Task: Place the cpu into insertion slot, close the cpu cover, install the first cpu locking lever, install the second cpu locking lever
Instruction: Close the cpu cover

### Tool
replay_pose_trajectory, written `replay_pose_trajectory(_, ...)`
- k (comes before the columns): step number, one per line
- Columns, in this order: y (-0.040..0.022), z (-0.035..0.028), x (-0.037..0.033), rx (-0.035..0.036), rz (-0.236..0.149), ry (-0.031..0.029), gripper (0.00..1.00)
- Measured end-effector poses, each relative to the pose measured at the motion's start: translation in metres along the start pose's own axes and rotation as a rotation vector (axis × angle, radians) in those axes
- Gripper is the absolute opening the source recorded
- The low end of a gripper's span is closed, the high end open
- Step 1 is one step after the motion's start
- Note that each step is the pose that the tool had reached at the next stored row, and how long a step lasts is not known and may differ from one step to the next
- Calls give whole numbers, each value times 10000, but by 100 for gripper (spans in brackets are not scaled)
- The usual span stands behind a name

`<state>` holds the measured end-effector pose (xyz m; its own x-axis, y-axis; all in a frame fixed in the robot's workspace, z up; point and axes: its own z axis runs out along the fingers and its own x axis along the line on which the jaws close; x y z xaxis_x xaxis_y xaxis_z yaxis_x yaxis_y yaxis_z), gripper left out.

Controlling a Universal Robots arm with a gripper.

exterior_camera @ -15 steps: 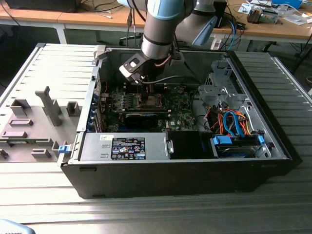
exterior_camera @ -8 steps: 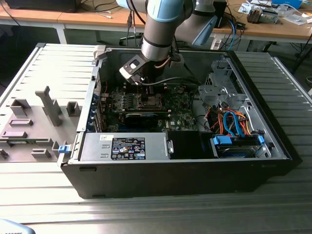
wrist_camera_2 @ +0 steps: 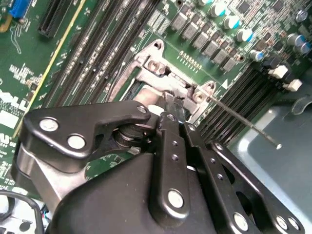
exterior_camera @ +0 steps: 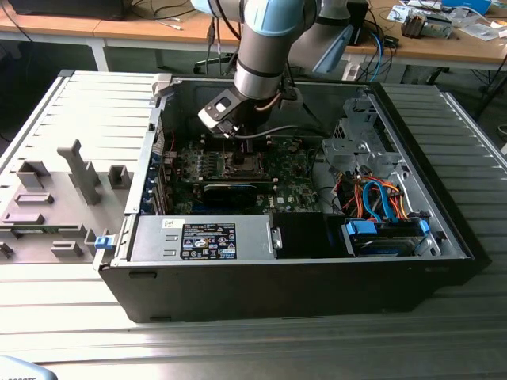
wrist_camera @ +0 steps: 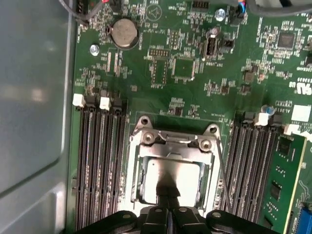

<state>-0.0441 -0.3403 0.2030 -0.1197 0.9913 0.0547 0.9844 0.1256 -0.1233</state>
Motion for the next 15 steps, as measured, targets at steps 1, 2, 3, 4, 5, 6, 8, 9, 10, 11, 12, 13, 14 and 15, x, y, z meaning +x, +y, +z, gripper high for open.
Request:
replay_pose_trajectory(1, 4, -6, 1, -3, -1, 4, 11)
replay_pose_trajectory(2, 4, -32, 5, -12, -2, 19, 11)
replay_pose_trajectory(3, -2, -65, 4, 0, 1, 4, 11)
replay_pose_trajectory(4, -7, -99, 5, 2, 2, 2, 11)
replay_pose_trajectory(5, -9, -119, 6, 1, 1, 2, 11)
replay_pose_trajectory(6, -9, -119, 6, 1, 1, 3, 11)
replay_pose_trajectory(8, -10, -121, 6, 2, 2, 1, 11)
replay_pose_trajectory(9, -10, -122, 6, 3, 1, 1, 11)
replay_pose_trajectory(10, -10, -123, 6, 2, 2, 1, 11)
replay_pose_trajectory(11, -10, -123, 6, 2, 1, 0, 11)
replay_pose_trajectory(12, -10, -124, 6, 2, 2, 0, 11)
replay_pose_trajectory(13, -10, -124, 6, 0, 2, 1, 11)
replay_pose_trajectory(14, -10, -125, 5, -107, -3, -18, 11)
replay_pose_trajectory(15, -10, -121, 6, -339, -13, -43, 11)
